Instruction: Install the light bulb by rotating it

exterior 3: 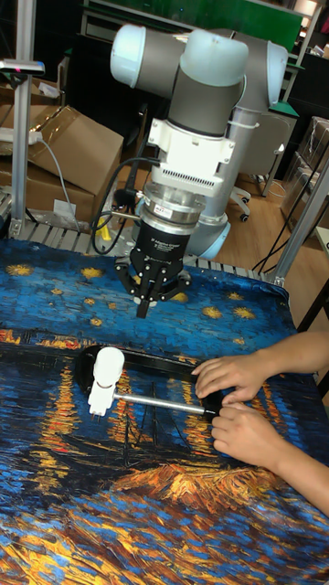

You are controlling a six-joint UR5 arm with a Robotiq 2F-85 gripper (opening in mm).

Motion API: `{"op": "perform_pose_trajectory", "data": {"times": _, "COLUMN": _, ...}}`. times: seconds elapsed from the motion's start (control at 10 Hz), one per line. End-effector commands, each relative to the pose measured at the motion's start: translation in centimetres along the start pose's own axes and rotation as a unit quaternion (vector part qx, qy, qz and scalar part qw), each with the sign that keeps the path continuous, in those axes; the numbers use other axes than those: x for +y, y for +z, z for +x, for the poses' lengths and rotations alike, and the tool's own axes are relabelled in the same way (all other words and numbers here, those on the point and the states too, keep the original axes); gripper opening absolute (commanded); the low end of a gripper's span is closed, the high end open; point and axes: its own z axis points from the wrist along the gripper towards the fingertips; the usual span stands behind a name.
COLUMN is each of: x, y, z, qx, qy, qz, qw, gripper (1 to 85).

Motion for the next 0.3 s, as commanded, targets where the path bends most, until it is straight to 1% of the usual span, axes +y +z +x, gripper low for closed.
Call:
{"op": "perform_pose_trajectory", "data": {"times": 0.0, "x": -0.5, "y": 0.2, "z": 0.02, "qx": -0.001, "qy": -0.015, "qz": 0.002, "qw": 0.9999, "gripper": 1.0}}
{"op": "perform_pose_trajectory", "data": {"times": 0.2, "x": -0.84, "y": 0.24, "z": 0.04, "qx": 0.0, "qy": -0.021, "qz": 0.007, "qw": 0.9998, "gripper": 1.0}}
